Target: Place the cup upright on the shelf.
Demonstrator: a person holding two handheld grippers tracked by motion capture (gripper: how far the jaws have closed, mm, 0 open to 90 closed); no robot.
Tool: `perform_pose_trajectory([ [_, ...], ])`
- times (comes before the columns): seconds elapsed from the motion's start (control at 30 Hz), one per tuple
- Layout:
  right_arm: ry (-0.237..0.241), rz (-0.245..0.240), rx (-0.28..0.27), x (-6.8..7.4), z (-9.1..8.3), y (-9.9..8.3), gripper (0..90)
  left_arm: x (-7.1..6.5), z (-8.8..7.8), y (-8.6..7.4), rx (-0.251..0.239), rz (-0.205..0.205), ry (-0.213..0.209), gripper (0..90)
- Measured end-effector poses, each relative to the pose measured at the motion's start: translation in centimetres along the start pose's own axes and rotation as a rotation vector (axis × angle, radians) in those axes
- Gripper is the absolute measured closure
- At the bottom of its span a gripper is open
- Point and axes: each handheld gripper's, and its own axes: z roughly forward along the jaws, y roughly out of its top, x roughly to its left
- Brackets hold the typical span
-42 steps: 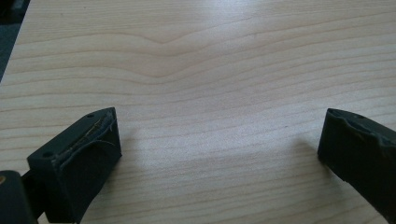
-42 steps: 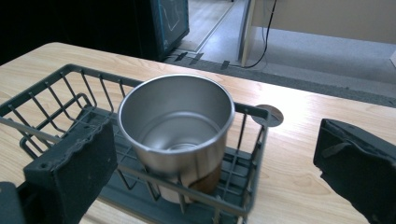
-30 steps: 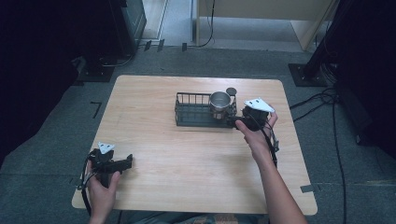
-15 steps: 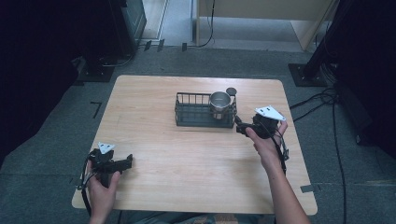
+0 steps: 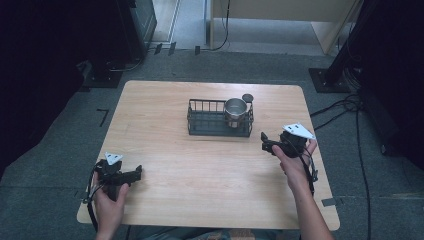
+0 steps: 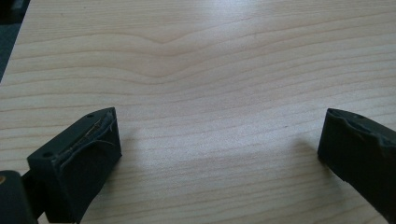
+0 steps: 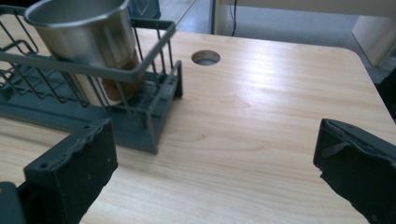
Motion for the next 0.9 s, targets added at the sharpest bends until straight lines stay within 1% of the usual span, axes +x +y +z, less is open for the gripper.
perform_pose_trajectory([
  [0.13,-0.010,0.013,0.012,-0.7,-0.4,-0.8,0.0,0.0,0.0,0.0,-0.001,0.000,0.000,0.0],
  [0.2,-0.015,0.009,0.016,-1.0,-0.6,-1.2,0.0,0.0,0.0,0.0,0.000,0.000,0.000,0.0],
  [0.43,-0.031,0.023,0.035,-2.0,-1.2,-2.4,0.0,0.0,0.0,0.0,0.000,0.000,0.000,0.0],
  [0.83,-0.059,0.030,0.078,-3.6,-2.3,-5.0,0.0,0.0,0.0,0.0,0.000,0.000,0.000,0.0],
  [0.9,-0.067,0.043,0.087,-3.9,-2.4,-5.5,0.0,0.0,0.0,0.0,0.000,0.000,0.000,0.0],
])
